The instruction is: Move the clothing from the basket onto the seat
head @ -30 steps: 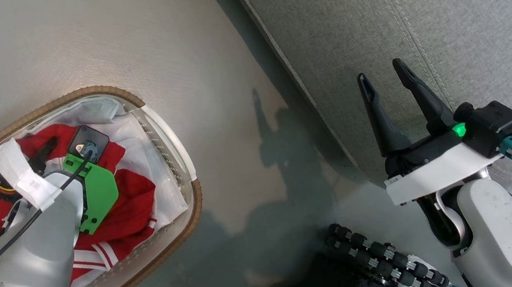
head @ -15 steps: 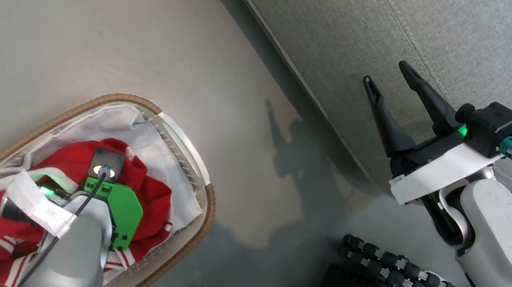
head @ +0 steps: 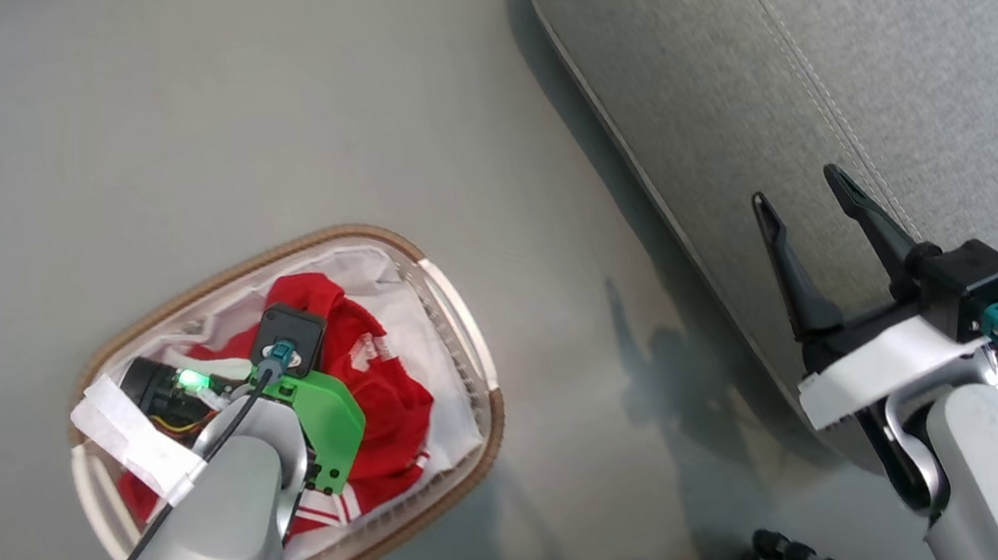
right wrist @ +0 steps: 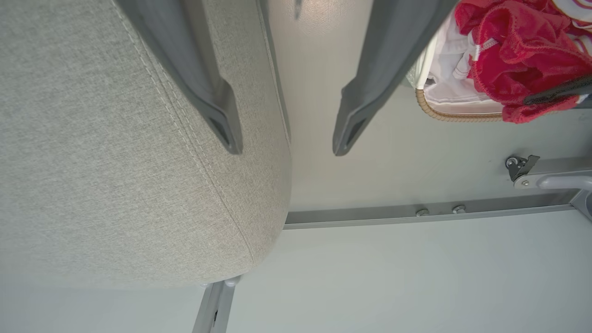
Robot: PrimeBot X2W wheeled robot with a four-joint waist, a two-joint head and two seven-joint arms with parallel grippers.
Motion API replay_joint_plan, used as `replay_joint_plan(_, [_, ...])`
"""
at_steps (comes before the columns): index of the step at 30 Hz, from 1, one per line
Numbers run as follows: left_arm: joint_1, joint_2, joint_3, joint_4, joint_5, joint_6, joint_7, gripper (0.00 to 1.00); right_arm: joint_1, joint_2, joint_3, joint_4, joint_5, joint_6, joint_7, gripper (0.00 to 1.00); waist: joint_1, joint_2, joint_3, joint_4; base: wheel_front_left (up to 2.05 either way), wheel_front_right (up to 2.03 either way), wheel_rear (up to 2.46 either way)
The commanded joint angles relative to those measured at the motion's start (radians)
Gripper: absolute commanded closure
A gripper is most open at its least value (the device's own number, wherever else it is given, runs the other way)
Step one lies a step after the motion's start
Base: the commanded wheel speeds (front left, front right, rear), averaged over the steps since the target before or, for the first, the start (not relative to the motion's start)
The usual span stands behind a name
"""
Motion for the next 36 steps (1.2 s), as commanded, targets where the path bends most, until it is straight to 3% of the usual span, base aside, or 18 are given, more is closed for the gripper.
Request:
replay_joint_plan(1, [0.02,-0.008,-0.007,-0.017,0.001,-0.007,-0.013,1.0,0.03,-0.005,-0.012,0.011,-0.017,-0.001,-0.005,0.0,0.0,-0.0001,-0.155,0.117,0.0,0.0,0.0])
replay_joint_plan(11, [-0.011,0.018,-0.033,-0.142,0.013,-0.028,-0.035,1.0,0.149,-0.005,-0.037,0.052,-0.069,-0.001,-0.005,0.0,0.0,-0.0001,-0.402,0.209,0.0,0.0,0.0])
replay_joint_plan(19, [-0.052,0.057,-0.09,-0.252,0.034,-0.041,-0.014,1.0,0.222,-0.005,-0.025,0.069,-0.066,-0.001,-0.005,0.0,0.0,-0.0001,-0.553,0.23,0.0,0.0,0.0])
replay_joint_plan(27, [-0.147,0.089,-0.12,-0.375,0.005,-0.044,0.057,1.0,0.213,-0.004,0.041,0.062,-0.062,-0.001,-0.005,0.0,0.0,-0.0001,-0.601,0.232,0.0,0.0,0.0])
replay_joint_plan(36, [-0.253,0.085,-0.135,-0.474,-0.026,-0.044,0.117,1.0,0.155,-0.005,0.142,0.059,-0.059,-0.001,-0.005,0.0,0.0,-0.0001,-0.62,0.244,0.0,0.0,0.0])
